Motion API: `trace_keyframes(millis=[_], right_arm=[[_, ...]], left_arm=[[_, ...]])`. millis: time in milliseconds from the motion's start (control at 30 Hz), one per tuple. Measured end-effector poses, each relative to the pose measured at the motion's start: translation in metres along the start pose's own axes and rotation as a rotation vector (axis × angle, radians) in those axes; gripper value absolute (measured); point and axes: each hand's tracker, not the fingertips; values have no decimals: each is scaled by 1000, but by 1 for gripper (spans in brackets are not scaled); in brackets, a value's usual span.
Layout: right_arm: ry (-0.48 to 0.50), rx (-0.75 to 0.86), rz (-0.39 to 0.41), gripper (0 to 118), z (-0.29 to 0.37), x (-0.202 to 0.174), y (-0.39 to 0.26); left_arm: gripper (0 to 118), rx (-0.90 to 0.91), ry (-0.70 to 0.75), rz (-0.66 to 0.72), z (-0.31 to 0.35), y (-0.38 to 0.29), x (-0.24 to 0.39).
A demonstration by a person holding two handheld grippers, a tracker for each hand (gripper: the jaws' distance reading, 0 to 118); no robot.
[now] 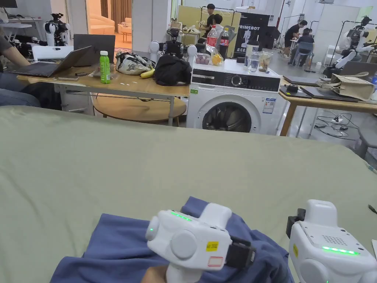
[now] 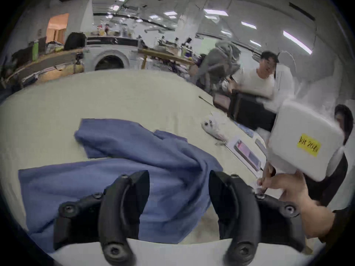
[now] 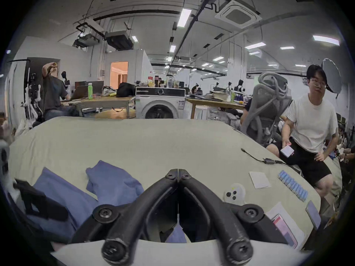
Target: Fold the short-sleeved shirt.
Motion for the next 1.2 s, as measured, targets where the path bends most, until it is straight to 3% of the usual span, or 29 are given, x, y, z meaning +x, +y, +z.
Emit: trace_keyframes(millis=[200,233,267,300,333,367,467,567,933,967,1000,1033,1100,1200], right_arm=[[53,19,7,0,-1,-20,7],[63,21,8,0,-1,-24,8],[72,23,9,0,-1,-28,9],[79,23,9,0,-1,-32,10],[83,24,6,0,-1,-37,10],[91,24,1,0,-1,-40,11],[115,25,0,0,-3,-50,13],[128,22,5,0,-5,-56,15],[137,-1,29,0,-20,-64,16],[138,-5,29,0,-21,-64,16],[139,-8,30,0,-21,-63,14],[137,-11,34,0,-22,-62,13],[128,-16,44,0,-22,-59,11],[119,-29,48,0,-24,-49,7]], left_arm=[[62,148,161,94,56,-4,-49],[54,162,210,95,64,-6,-56],[33,175,246,97,70,-9,-63],[1,184,283,100,77,-10,-71],[0,182,317,111,82,-11,-79],[0,173,384,118,88,-13,-86],[0,170,376,167,105,-11,-118],[0,146,473,219,117,-4,-150],[0,-104,470,385,74,28,-262],[14,-133,481,403,66,28,-271],[38,-177,483,439,56,27,-281],[51,-199,495,461,48,26,-287],[58,-254,511,462,34,18,-294],[58,-287,550,407,21,6,-289]])
